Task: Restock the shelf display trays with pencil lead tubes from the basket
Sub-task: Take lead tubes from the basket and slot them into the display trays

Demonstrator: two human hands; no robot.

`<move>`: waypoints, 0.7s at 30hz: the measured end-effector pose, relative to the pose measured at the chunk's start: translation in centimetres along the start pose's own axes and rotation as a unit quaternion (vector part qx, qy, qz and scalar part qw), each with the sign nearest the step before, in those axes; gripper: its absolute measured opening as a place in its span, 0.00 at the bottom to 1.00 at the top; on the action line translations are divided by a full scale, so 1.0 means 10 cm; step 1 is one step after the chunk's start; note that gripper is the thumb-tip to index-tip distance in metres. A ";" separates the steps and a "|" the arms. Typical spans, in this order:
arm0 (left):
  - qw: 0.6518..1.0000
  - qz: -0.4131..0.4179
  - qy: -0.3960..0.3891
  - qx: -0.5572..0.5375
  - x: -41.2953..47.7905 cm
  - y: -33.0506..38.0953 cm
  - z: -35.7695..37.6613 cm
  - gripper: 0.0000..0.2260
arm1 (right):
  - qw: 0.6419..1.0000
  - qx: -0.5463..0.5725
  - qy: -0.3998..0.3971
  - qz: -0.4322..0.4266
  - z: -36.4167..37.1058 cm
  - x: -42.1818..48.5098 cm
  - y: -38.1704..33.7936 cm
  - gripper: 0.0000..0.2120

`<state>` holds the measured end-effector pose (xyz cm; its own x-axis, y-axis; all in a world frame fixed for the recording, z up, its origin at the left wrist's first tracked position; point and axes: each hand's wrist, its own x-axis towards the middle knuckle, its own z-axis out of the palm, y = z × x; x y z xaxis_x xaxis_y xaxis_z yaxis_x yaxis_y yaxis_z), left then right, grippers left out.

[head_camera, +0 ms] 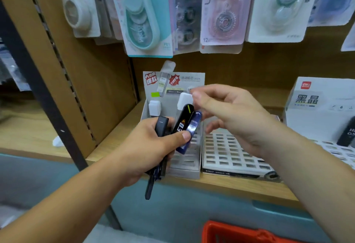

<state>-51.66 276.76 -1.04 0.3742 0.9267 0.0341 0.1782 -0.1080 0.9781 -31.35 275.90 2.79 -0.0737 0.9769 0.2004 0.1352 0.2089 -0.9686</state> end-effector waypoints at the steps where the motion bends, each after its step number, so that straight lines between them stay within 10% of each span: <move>1: 1.000 0.003 -0.002 0.004 -0.01 -0.01 -0.06 0.08 | 1.000 -0.014 -0.010 -0.001 0.06 0.06 -0.03 0.08; 21: 0.988 -0.039 0.133 -0.064 0.01 -0.13 -0.65 0.05 | 0.985 0.029 0.165 -0.039 0.34 0.42 0.09 0.04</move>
<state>-57.80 279.36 -0.98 0.1077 0.9942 -0.0064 0.0742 -0.0016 0.9972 -34.86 280.08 2.28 0.2455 0.9212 0.3018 0.0845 0.2898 -0.9533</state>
